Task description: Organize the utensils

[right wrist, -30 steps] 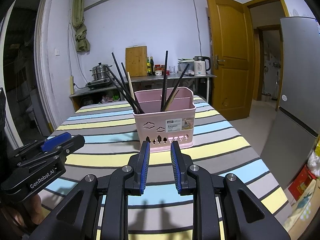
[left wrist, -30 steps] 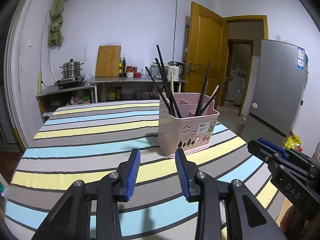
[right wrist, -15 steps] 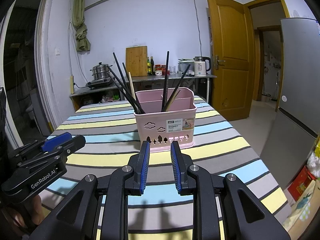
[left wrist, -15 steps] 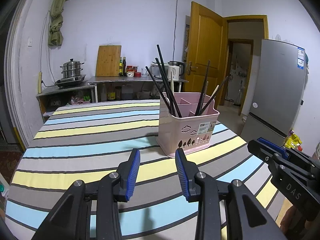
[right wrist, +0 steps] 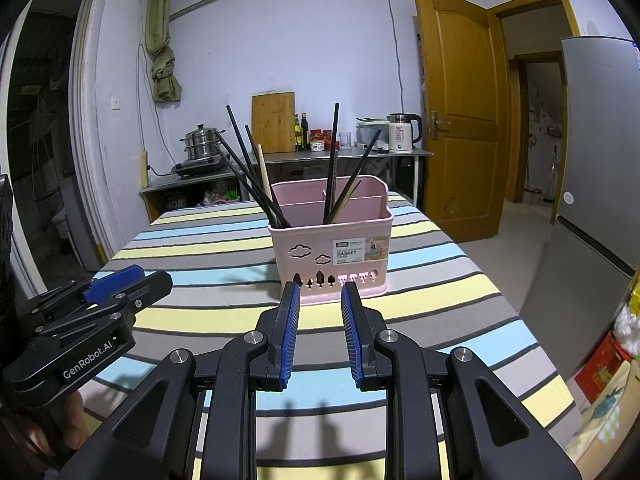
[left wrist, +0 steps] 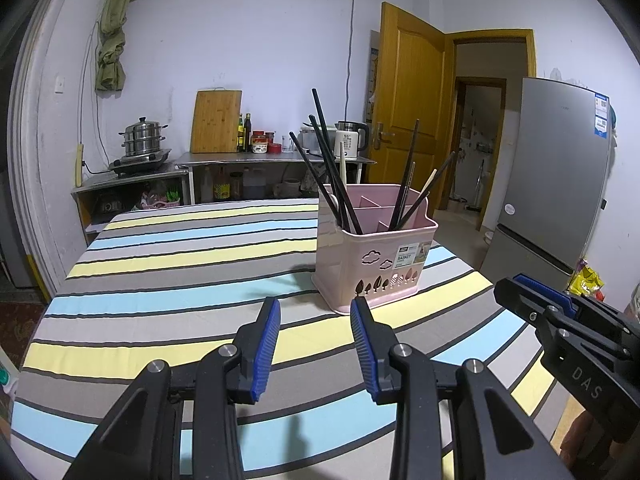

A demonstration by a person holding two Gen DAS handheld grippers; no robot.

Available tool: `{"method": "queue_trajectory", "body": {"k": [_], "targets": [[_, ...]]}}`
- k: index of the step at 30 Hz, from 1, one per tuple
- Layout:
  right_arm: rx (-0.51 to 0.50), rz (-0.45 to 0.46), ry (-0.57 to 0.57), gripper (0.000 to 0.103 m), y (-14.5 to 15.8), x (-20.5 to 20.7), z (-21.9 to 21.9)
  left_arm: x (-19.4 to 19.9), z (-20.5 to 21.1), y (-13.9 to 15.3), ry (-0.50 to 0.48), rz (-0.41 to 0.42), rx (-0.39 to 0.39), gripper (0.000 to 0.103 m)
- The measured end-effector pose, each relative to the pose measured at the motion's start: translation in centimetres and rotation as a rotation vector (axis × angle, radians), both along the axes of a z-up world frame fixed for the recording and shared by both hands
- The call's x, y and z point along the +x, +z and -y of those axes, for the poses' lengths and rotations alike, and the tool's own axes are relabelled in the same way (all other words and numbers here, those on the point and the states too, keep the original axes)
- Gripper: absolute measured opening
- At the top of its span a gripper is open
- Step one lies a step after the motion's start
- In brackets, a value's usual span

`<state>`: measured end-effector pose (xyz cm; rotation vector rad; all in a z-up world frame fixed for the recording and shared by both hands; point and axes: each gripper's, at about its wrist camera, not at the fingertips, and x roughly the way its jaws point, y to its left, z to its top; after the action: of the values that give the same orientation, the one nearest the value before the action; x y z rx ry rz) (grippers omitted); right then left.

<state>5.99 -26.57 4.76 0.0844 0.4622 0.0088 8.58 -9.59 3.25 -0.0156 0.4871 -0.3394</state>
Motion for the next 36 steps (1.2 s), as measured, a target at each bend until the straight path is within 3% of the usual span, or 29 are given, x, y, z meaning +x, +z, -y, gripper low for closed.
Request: {"method": "queue_trajectory", "body": {"k": [36], "targets": [[-0.003, -0.004, 0.001, 0.022, -0.04, 0.09, 0.09, 0.25, -0.22, -0.43, -0.018, -0.011, 0.018, 0.036]]}}
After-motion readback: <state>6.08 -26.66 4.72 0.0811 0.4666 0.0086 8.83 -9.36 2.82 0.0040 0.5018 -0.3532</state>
